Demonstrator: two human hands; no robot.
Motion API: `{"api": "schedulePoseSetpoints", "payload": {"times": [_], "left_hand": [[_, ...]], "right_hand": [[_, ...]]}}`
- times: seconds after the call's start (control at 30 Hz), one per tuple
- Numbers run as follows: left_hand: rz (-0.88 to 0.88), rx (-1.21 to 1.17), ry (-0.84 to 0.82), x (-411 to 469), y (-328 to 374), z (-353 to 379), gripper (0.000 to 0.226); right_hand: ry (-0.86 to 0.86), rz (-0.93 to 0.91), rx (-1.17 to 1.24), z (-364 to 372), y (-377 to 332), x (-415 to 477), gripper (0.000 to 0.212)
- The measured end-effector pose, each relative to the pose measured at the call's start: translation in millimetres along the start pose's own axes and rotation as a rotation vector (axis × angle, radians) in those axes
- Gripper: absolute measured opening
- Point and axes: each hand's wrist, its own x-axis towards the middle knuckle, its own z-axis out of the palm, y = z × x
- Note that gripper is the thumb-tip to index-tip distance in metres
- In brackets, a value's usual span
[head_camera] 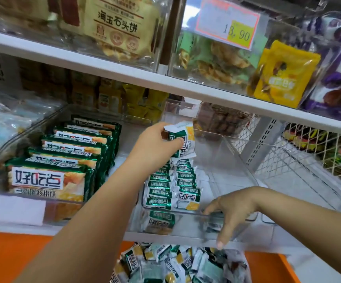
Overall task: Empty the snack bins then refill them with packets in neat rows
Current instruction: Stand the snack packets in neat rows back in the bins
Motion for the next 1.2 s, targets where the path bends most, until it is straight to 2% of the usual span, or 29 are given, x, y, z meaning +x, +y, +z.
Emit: {"api": "schedulePoseSetpoints", "payload": {"times": [0.17,0.3,0.4,0.5,0.57,0.7,0.83,1.07,1.2], "left_hand": [[0.0,-0.014,-0.01,0,-2,0,0.022],[0.0,-0.006,-0.014,0,-2,0,0.02],[-0.005,-0.009,-0.014,0,-2,-1,0.021],[-0.007,0.003,-0.027,-1,-3,0,0.018],[-0.004,0.014,-0.037,-1,-3,2,0.018],[-0.013,0.031,-0.058,-3,-1,9,0.02],[-0.005,0.028,-0.068,-2,-1,9,0.021],[-0.005,0.019,-0.061,0,-4,5,0.018],[-0.003,0.028,-0.05,2,-4,4,0.019]], "right_hand": [[-0.06,0.029,-0.033,-3,-3,10,0.079],[-0.041,0.029,0.049,-3,-1,9,0.079],[0.125,-0.061,0.117,-4,6,-6,0.062],[0.323,-0.152,0.366,-4,19,-19,0.066],[0.36,-0.148,0.429,0,21,-15,0.061],[0.332,-0.084,0.382,9,13,8,0.036],[0.234,-0.018,0.382,7,12,23,0.039],[0.124,-0.052,0.581,8,20,40,0.018],[0.092,-0.06,0.603,12,25,44,0.027]]}}
